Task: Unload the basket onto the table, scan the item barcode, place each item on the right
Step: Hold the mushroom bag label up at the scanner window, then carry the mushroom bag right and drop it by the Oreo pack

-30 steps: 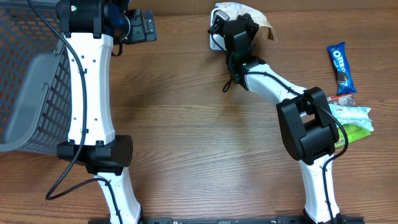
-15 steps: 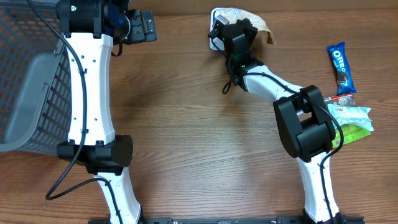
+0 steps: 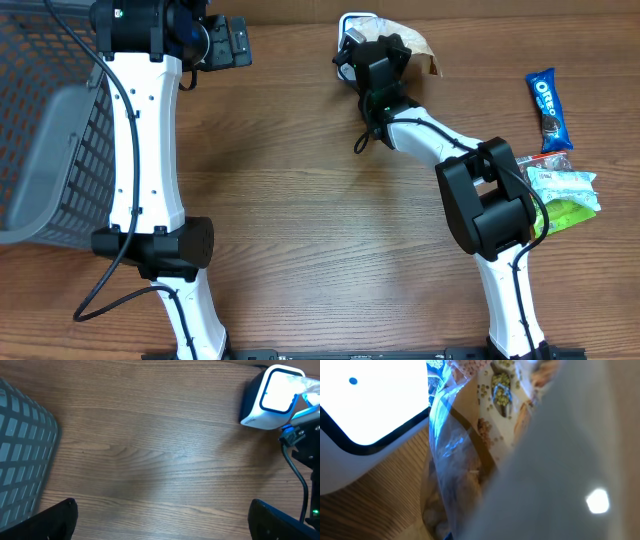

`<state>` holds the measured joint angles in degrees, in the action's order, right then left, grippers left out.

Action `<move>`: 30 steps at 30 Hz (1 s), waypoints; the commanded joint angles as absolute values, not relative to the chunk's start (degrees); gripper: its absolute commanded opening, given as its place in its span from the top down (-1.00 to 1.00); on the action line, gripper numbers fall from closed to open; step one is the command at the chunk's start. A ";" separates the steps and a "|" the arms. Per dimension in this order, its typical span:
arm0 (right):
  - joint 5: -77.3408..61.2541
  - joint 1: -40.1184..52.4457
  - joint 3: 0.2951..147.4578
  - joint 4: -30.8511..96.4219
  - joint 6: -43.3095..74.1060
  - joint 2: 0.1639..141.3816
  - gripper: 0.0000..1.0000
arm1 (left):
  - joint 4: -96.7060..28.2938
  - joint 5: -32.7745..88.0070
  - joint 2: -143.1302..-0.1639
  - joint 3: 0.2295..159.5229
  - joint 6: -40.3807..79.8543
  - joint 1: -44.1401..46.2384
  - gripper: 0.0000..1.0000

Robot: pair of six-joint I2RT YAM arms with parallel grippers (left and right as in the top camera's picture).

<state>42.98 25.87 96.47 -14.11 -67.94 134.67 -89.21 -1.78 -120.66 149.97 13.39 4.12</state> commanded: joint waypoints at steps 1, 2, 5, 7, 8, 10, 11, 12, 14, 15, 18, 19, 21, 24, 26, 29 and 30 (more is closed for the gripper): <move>45.08 26.33 97.47 -15.62 -67.75 135.46 0.93 | -89.30 -1.91 -120.66 150.58 13.32 4.14 -1.00; 45.80 26.33 97.47 -16.64 -67.75 135.46 0.93 | -89.30 -1.91 -120.66 150.58 13.32 4.14 -1.00; 51.83 26.92 97.47 -24.84 -67.75 135.46 0.93 | -89.30 -1.91 -120.66 150.58 13.32 4.14 -0.99; 59.00 28.29 97.47 -38.39 -67.72 135.46 0.93 | -89.30 -1.91 -120.66 150.58 13.32 4.10 -1.00; 61.25 28.97 97.47 -44.56 -67.72 135.37 0.93 | -89.30 -1.89 -120.66 150.58 13.32 4.10 -0.99; 65.32 30.63 97.47 -57.47 -68.01 134.98 0.92 | -89.30 -1.89 -120.66 150.58 13.32 4.14 -1.00; 66.78 31.46 97.47 -62.39 -69.63 134.67 0.93 | -89.30 -1.91 -120.66 150.58 13.32 4.14 -1.00; 68.25 32.32 97.47 -66.02 -72.03 134.19 0.93 | -89.30 -1.89 -120.66 150.58 13.32 4.14 -1.00; 71.09 34.00 97.47 -69.67 -77.34 132.92 0.92 | -89.30 -1.89 -120.66 150.58 13.32 4.14 -0.99; 72.64 34.65 97.47 -69.89 -78.08 132.16 0.92 | -89.30 -1.91 -120.66 150.58 13.32 4.10 -1.00; 78.24 35.90 97.47 -69.82 -78.08 129.64 0.93 | -89.30 -1.89 -120.66 150.58 13.32 4.05 -0.99; 79.70 35.99 97.47 -69.82 -78.08 128.86 0.93 | -89.30 -1.89 -120.66 150.58 13.32 4.05 -1.00; 82.04 35.99 97.47 -69.78 -78.13 126.91 0.93 | -89.30 -1.89 -120.66 150.58 13.32 4.14 -1.00; 83.15 35.09 97.47 -69.58 -79.79 123.92 0.93 | -89.30 -1.91 -120.66 150.58 13.32 4.14 -1.00; 83.85 34.04 97.47 -69.58 -79.99 121.97 0.93 | -89.30 -1.89 -120.66 150.58 13.32 4.14 -0.99; 86.15 31.46 97.47 -69.63 -79.96 119.22 0.93 | -89.30 -1.91 -120.66 150.58 13.32 4.14 -1.00; 87.35 30.28 97.47 -69.63 -79.96 118.43 0.93 | -89.30 -1.91 -120.66 150.58 13.34 4.14 -1.00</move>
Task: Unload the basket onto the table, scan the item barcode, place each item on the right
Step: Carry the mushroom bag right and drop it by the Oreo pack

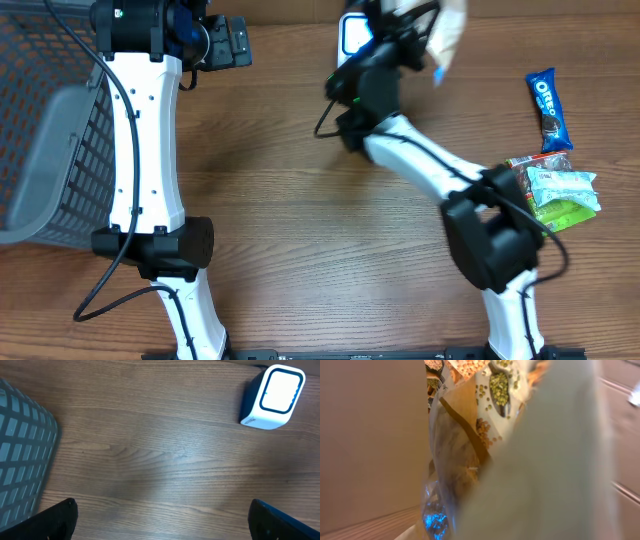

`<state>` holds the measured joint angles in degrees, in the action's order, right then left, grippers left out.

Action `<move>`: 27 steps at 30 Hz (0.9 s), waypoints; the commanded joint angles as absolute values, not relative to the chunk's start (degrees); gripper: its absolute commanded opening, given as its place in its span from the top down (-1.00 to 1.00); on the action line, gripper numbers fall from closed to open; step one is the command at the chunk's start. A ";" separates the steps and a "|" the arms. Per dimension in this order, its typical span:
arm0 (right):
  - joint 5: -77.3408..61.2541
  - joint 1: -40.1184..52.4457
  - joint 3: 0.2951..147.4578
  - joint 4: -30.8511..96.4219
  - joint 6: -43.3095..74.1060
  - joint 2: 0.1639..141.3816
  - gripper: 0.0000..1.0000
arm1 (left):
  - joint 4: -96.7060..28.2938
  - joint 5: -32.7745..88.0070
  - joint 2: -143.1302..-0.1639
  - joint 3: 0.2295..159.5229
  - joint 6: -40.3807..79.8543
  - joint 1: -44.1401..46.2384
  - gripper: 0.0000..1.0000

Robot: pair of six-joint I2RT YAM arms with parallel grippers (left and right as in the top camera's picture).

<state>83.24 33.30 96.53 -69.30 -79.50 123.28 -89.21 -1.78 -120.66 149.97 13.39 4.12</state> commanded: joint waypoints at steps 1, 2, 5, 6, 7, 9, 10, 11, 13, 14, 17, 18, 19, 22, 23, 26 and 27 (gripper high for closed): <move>88.64 29.21 97.47 -69.69 -79.96 117.84 0.93 | -89.30 -1.89 -120.66 150.58 13.32 4.14 -0.99; 90.08 27.90 97.47 -70.06 -79.99 117.36 0.93 | -89.30 -1.89 -120.66 150.58 13.32 4.14 -0.99; 90.08 24.73 97.43 -70.41 -81.10 117.01 0.93 | -89.30 -1.89 -120.66 150.58 13.32 4.14 -1.00; 90.08 23.94 97.43 -70.37 -81.03 117.01 0.93 | -89.30 -1.89 -120.66 150.58 13.34 4.14 -0.99; 90.08 23.09 97.43 -70.00 -80.58 117.01 0.93 | -89.30 -1.91 -120.66 150.58 13.32 4.14 -1.00; 90.06 22.28 97.23 -66.87 -77.84 117.03 0.93 | -89.30 -1.89 -120.66 150.58 13.34 4.14 -1.00; 89.84 22.09 97.01 -63.29 -75.42 117.03 0.93 | -89.30 -1.91 -120.66 150.58 13.32 4.14 -1.00; 89.34 22.09 96.82 -59.51 -72.64 117.03 0.93 | -89.30 -1.91 -120.66 150.58 13.32 4.14 -1.00; 87.09 22.11 96.16 -48.21 -64.90 117.03 0.93 | -89.30 -1.89 -120.66 150.58 13.34 4.14 -0.99; 85.67 22.41 95.90 -42.19 -60.90 117.03 0.93 | -89.30 -1.91 -120.66 150.58 13.32 4.14 -0.99; 80.64 23.75 95.81 -22.22 -45.65 117.01 0.93 | -89.30 -1.89 -120.66 150.58 13.32 4.14 -1.00; 77.76 24.71 95.81 -13.96 -39.11 116.64 0.93 | -89.30 -1.91 -120.66 150.58 13.32 4.10 -1.00; 75.20 25.52 95.81 -8.10 -34.70 116.27 0.93 | -89.30 -1.91 -120.66 150.58 13.32 4.08 -1.00; 61.65 27.97 95.88 12.71 -20.14 112.62 0.93 | -89.30 -1.89 -120.66 150.58 13.34 4.38 -0.99; 56.84 28.25 95.88 17.96 -16.14 110.87 0.92 | -89.30 -1.89 -120.66 150.58 13.32 4.47 -0.99; 47.48 27.44 95.98 28.47 -4.86 104.55 0.87 | -89.30 -1.89 -120.66 150.58 13.34 4.51 -1.00; 45.12 26.57 96.03 29.54 -2.13 102.30 0.87 | -89.30 -1.89 -120.66 150.58 13.34 4.51 -1.00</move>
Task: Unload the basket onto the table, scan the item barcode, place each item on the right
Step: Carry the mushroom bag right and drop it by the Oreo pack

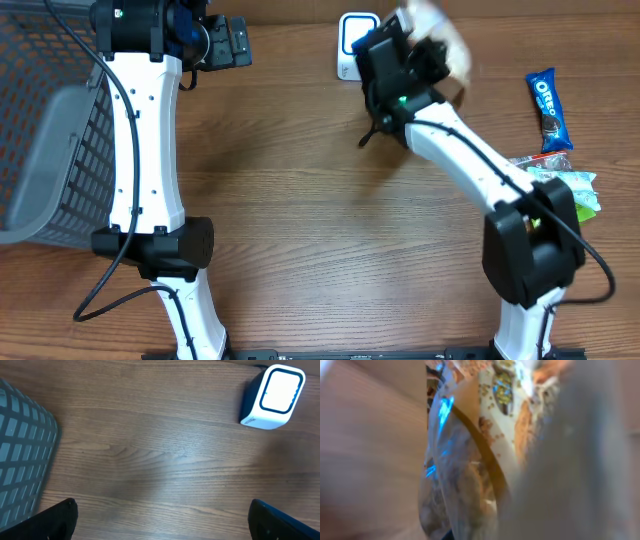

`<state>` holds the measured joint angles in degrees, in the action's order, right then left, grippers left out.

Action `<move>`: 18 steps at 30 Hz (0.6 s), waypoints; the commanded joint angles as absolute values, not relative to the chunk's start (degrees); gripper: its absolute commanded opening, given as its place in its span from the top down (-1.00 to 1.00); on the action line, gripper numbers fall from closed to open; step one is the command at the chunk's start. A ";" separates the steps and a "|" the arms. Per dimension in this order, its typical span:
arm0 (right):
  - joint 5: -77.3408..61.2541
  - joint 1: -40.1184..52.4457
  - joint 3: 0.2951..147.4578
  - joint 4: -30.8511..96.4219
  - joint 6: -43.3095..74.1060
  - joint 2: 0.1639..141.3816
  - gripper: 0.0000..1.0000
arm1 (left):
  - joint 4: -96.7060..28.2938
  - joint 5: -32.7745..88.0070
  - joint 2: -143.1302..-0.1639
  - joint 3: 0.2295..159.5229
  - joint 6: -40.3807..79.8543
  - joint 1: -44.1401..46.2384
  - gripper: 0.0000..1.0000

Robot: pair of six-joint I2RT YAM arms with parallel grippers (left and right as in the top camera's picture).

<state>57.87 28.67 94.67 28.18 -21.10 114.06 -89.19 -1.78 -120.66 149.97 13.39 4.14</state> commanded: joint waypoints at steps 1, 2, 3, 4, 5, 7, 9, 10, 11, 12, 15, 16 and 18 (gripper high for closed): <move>41.34 25.30 96.07 31.18 0.95 99.61 0.87 | -89.30 -1.91 -120.66 150.58 13.32 4.51 -1.00; 37.50 24.03 96.07 32.56 2.68 97.12 0.87 | -89.30 -1.89 -120.66 150.58 13.32 4.51 -1.00; 32.53 22.04 96.07 34.20 4.49 94.39 0.88 | -89.30 -1.91 -120.66 150.58 13.32 4.51 -1.00; 27.94 19.99 96.07 35.70 6.44 92.03 0.88 | -89.30 -1.91 -120.66 150.58 13.34 4.38 -1.00; 22.72 17.43 96.07 37.15 8.49 89.97 0.88 | -89.30 -1.89 -120.64 150.58 13.34 4.16 -0.99; 10.96 10.46 96.07 39.99 11.75 86.54 0.88 | -89.30 -1.91 -120.66 150.58 13.32 4.14 -1.00; 1.67 2.55 96.07 43.13 14.35 85.12 0.89 | -89.30 -1.91 -120.66 150.58 13.32 4.47 -1.00; -2.39 -2.28 96.05 45.32 16.49 85.10 0.92 | -89.30 -1.91 -120.66 150.58 13.32 4.54 -1.00; -4.95 -5.80 95.90 46.89 17.69 85.32 0.92 | -89.30 -1.89 -120.66 150.58 13.34 4.56 -1.00; -7.35 -9.63 95.37 48.56 18.57 85.73 0.92 | -89.30 -1.89 -120.66 150.56 13.34 4.58 -0.99; -11.31 -18.04 92.99 51.81 18.96 87.39 0.92 | -89.30 -1.89 -120.66 150.58 13.32 4.51 -0.99; -11.14 -20.29 91.96 52.53 18.90 88.33 0.92 | -89.30 -1.91 -120.66 150.58 13.32 4.51 -1.00; -9.41 -23.38 89.71 52.82 18.90 90.00 0.92 | -89.30 -1.91 -120.66 150.58 13.32 4.19 -1.00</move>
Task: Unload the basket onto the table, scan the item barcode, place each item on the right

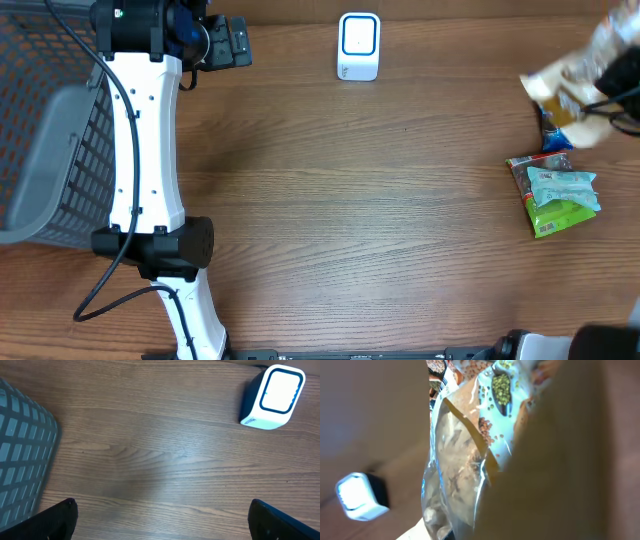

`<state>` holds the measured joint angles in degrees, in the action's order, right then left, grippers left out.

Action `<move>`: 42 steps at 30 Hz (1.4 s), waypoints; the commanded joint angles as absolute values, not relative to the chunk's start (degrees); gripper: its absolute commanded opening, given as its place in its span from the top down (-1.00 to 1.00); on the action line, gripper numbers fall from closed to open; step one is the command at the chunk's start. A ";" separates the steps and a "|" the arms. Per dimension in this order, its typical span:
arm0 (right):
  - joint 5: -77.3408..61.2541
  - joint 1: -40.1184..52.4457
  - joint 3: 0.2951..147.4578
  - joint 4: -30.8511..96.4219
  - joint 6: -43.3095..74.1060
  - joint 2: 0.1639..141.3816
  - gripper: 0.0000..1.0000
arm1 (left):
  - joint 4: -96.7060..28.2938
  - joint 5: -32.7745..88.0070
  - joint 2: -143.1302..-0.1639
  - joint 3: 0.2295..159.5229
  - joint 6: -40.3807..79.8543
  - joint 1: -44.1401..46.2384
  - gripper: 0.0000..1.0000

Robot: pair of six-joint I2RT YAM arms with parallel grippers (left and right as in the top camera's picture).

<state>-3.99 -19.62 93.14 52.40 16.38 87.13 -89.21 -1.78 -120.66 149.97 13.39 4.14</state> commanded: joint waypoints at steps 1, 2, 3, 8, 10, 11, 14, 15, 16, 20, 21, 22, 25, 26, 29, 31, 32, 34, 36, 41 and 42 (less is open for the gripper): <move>-7.70 -24.60 88.33 52.31 18.92 90.87 0.92 | -89.30 -1.91 -120.66 150.56 13.32 4.05 -1.00; -6.44 -25.58 86.80 51.31 18.92 91.66 0.92 | -89.30 -1.91 -120.66 150.58 13.32 3.92 -1.00; -6.04 -26.57 84.88 49.71 18.90 92.53 0.92 | -89.30 -1.89 -120.66 150.58 13.32 3.88 -1.00; -6.26 -28.03 79.57 45.91 18.92 96.20 0.53 | -89.30 -1.89 -120.66 150.56 13.32 4.49 -0.99; -6.26 -28.03 79.55 45.98 18.92 96.73 -0.08 | -89.30 -1.89 -120.66 150.58 13.32 4.69 -1.00; -6.59 -27.99 79.57 45.93 18.92 96.68 -0.20 | -89.30 -1.91 -120.66 150.56 13.32 4.69 -1.00; -9.96 -27.99 80.75 46.33 18.90 95.55 -0.32 | -89.30 -1.89 -120.66 150.58 13.34 4.51 -1.00; -11.99 -27.94 81.65 46.63 18.90 95.00 -0.33 | -89.30 -1.91 -120.66 150.56 13.32 4.47 -0.99; -14.37 -27.79 82.76 47.07 18.55 94.39 -0.33 | -89.30 -1.91 -120.66 150.58 13.32 4.40 -0.99; -22.85 -25.96 89.06 51.16 13.34 90.21 -0.34 | -89.30 -1.89 -120.66 150.56 13.32 4.36 -0.99; -23.66 -25.17 90.52 52.64 12.27 89.03 -0.34 | -89.30 -1.89 -120.66 150.56 13.34 4.69 -1.00; -23.99 -24.27 91.94 54.39 11.46 87.85 -0.35 | -89.30 -1.89 -120.66 150.56 13.32 4.89 -1.00; -24.14 -20.71 94.87 59.46 11.49 83.66 -0.37 | -89.30 -1.89 -120.66 150.56 13.32 5.23 -0.99; -24.12 -19.35 95.18 60.80 11.46 82.15 -0.39 | -89.30 -1.89 -120.66 150.56 13.32 5.28 -1.00; -24.12 -15.09 95.31 64.64 10.26 76.99 -0.40 | -89.30 -1.91 -120.66 150.58 13.32 5.23 -1.00; -24.10 -12.36 95.31 66.96 9.10 73.49 -0.40 | -89.30 -1.91 -120.66 150.56 13.32 5.04 -1.00; -24.10 -11.00 95.31 67.94 9.08 71.59 -0.40 | -89.30 -1.89 -120.66 150.58 13.32 5.04 -1.00; -24.08 -8.64 95.31 69.32 9.10 67.46 -0.82 | -89.30 -1.89 -120.66 150.56 13.34 5.08 -0.99; -24.12 -7.79 95.31 70.28 9.15 64.69 -1.00 | -89.30 -1.91 -120.66 150.58 13.32 5.19 -1.00; -24.12 -7.33 95.29 72.55 12.71 56.80 -1.00 | -89.30 -1.91 -120.66 150.56 13.32 5.21 -1.00; -24.12 -7.33 95.29 72.90 13.02 55.66 -1.00 | -89.30 -1.91 -120.66 150.56 13.34 5.21 -1.00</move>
<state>-23.97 -7.73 94.61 72.53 11.09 58.63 -89.21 -1.78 -120.66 149.97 13.39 5.06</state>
